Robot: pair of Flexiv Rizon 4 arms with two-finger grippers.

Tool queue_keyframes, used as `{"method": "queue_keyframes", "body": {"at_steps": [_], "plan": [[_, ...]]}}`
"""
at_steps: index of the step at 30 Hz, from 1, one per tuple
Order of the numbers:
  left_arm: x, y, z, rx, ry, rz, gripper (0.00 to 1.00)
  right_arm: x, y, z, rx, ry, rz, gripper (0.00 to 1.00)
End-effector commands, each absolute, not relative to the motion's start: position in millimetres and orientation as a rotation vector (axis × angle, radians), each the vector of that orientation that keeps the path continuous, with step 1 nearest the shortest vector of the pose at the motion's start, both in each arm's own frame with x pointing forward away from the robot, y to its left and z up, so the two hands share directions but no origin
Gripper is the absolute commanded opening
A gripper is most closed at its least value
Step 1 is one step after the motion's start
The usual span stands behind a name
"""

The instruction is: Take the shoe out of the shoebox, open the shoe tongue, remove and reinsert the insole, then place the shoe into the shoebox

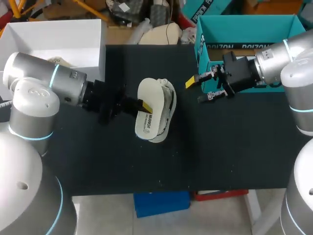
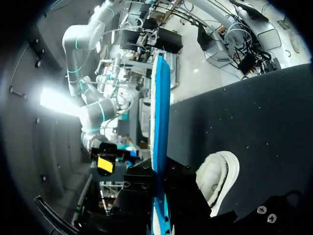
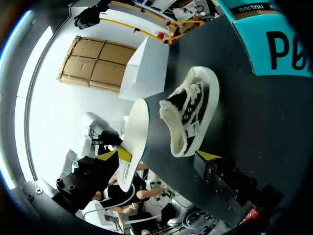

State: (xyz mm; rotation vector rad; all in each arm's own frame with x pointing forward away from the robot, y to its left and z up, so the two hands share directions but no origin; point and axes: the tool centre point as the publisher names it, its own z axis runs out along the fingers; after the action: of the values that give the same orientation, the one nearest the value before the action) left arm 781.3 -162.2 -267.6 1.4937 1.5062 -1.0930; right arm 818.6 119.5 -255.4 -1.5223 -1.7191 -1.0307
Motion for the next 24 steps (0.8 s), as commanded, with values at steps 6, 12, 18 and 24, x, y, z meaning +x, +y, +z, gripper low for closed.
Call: {"method": "queue_keyframes", "body": {"at_steps": [6,12,18,24], "plan": [[776.5,-160.4,-268.3,1.502,1.556,-1.191,0.0,813.2,121.4,-253.8,-1.575,-1.803,-0.955,1.0],[754.2,-159.3,-269.8,1.488,1.594,-1.398,0.0,785.8,116.7,-255.8,-1.663,-2.009,-0.834,1.0],[741.9,-158.5,-271.0,1.508,1.625,-1.472,0.0,755.3,104.2,-255.2,-1.753,-2.105,-0.825,1.0],[733.9,-157.9,-277.0,1.525,1.671,-1.493,0.0,731.7,93.7,-257.0,-1.815,-2.116,-0.856,1.0]]}}
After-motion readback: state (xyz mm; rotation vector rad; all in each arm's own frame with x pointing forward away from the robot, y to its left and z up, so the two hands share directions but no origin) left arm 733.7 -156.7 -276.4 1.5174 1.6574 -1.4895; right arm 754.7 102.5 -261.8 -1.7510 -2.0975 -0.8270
